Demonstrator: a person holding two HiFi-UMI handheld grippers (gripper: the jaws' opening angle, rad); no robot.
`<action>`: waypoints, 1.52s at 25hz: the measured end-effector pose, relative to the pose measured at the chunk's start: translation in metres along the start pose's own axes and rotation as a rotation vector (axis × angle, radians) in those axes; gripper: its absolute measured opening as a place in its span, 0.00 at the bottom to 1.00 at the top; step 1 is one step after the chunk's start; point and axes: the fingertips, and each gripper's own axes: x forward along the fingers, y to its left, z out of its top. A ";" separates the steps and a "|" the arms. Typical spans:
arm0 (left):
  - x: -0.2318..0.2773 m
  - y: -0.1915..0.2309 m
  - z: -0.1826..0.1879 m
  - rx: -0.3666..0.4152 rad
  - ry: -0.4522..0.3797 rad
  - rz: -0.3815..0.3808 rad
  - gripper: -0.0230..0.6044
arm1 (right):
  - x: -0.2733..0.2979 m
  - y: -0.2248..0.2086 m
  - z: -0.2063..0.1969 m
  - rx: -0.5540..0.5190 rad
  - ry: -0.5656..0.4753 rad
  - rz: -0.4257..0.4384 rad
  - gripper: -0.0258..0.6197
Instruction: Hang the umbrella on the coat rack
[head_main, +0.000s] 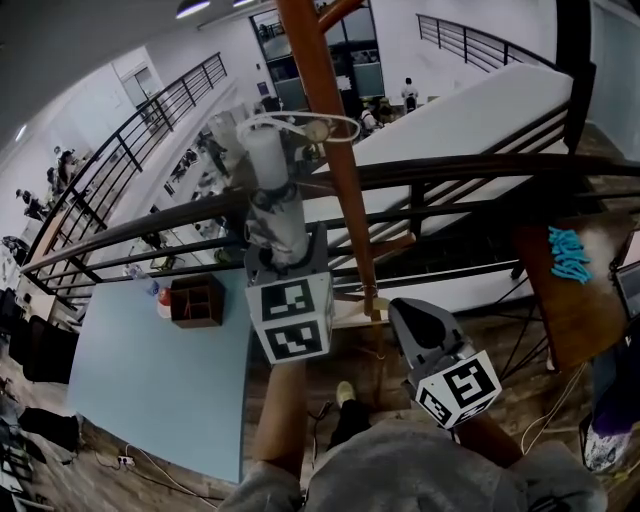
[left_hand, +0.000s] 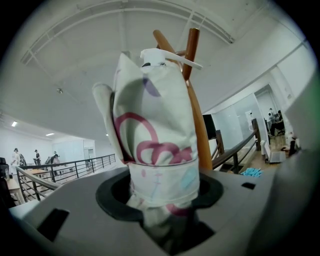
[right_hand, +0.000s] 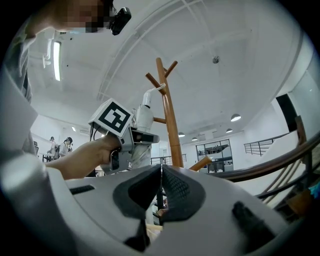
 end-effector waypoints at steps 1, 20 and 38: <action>0.000 -0.001 -0.004 0.000 0.007 -0.004 0.44 | 0.001 0.001 0.000 0.000 0.001 0.001 0.08; -0.010 -0.052 -0.076 -0.012 0.076 -0.121 0.44 | -0.003 0.011 -0.016 0.010 0.028 0.006 0.08; -0.021 -0.070 -0.102 -0.009 0.105 -0.142 0.44 | -0.016 0.018 -0.023 0.017 0.051 0.020 0.08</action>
